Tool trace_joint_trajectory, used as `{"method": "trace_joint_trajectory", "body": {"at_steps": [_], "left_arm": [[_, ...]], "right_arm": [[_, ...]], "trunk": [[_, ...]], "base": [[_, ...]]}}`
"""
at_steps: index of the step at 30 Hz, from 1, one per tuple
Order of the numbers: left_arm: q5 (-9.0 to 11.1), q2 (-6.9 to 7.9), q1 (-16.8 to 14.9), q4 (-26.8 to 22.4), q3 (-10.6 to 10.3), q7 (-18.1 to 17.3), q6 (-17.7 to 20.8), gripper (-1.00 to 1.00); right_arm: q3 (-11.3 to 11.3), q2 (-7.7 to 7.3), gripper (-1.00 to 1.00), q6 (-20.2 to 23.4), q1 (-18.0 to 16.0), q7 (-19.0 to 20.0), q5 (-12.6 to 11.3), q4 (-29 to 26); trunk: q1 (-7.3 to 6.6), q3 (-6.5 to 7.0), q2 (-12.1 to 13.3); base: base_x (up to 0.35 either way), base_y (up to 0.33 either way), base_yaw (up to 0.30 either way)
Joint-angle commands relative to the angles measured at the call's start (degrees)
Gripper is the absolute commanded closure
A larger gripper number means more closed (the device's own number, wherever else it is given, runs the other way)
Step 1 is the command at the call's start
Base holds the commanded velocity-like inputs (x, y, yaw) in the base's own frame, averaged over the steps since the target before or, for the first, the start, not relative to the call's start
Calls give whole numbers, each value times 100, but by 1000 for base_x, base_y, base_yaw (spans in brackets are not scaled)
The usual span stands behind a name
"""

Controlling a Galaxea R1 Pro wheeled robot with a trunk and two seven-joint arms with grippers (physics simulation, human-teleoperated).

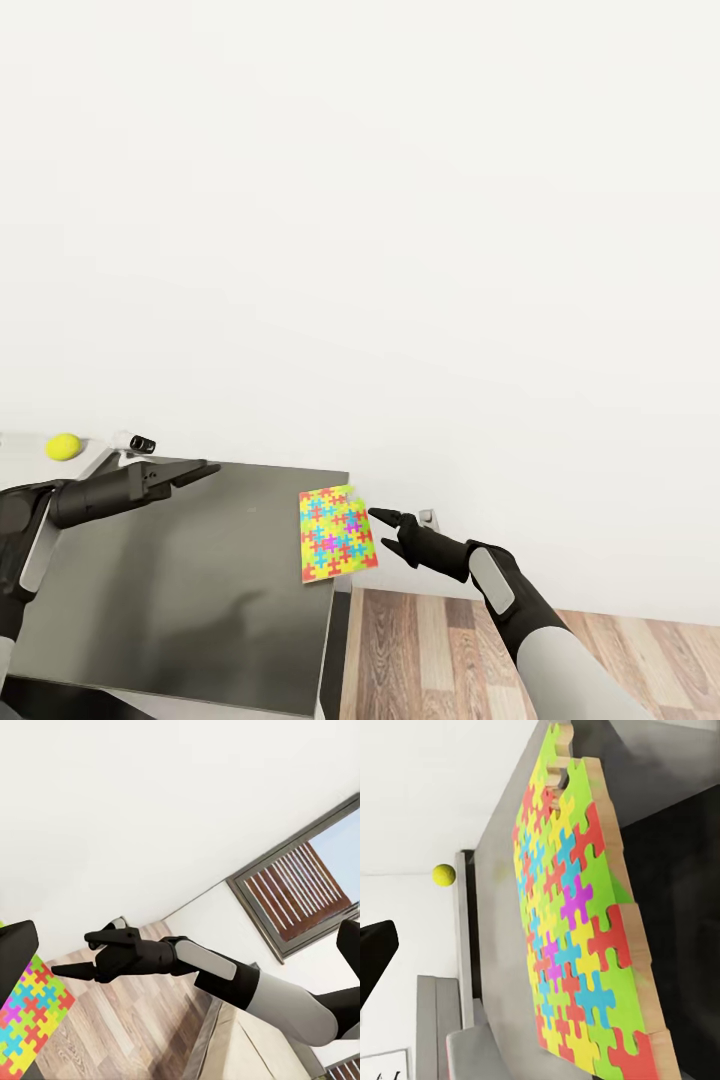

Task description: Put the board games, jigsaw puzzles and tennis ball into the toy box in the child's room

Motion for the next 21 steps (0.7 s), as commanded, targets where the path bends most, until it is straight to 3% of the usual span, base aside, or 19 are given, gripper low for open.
{"method": "trace_joint_trajectory", "body": {"at_steps": [1, 21], "left_arm": [[-4, 1, -4, 0, -1, -23, 61, -100], [-3, 5, -5, 0, -1, -23, 61, -100]], "right_arm": [[-34, 7, -100, 48, -5, 6, 3, 2], [-18, 5, -100, 364, -83, -16, 21, 56]], "trunk": [[0, -6, -3], [0, -6, -3]], "base": [[0, 0, 0], [0, 18, 0]]}}
